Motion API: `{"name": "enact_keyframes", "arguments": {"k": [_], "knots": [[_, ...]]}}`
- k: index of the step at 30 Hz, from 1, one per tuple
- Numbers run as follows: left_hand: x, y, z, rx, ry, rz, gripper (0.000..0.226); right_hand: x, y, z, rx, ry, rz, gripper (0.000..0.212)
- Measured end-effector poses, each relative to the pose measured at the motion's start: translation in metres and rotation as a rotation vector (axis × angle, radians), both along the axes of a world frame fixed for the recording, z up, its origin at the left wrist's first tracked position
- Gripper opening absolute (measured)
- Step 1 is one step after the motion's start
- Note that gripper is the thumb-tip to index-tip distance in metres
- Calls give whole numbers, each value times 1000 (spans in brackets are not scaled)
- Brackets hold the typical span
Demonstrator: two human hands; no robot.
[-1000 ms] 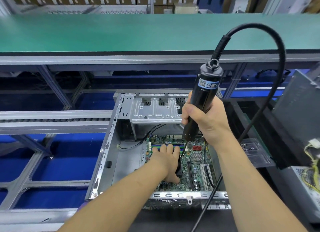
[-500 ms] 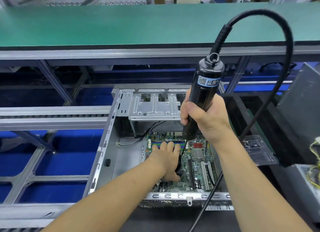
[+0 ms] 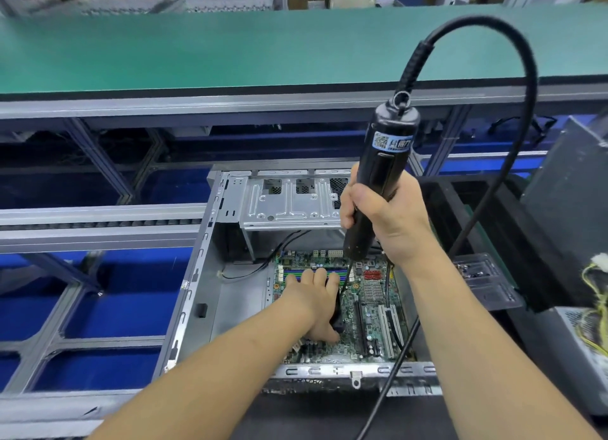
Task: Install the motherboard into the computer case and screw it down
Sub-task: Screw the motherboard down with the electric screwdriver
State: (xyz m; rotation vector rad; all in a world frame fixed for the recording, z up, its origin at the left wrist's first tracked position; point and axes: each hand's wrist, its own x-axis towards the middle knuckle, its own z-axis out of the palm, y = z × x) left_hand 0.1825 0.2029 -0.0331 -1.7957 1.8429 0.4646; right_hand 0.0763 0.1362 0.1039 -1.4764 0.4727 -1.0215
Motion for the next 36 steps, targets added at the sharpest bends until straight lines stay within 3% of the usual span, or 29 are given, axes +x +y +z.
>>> {"name": "enact_keyframes", "arguments": {"k": [6,12,17,23,31,36], "knots": [[0,7,3,-55,46,24,114,0,10,2,-63,45,-4,26],[2,9,9,-65,118,49,115,-7,19,10,-60,-61,-101,10],[10,10,7,-92,285,97,113,-16,22,13,-25,-105,-89,10],[30,10,2,-71,581,213,110,-17,25,6,-2,-98,-117,26],[24,6,3,-46,509,196,110,-16,25,-2,18,-93,-145,31],[21,4,4,-26,447,177,110,-21,24,-4,0,-120,-153,19]]}}
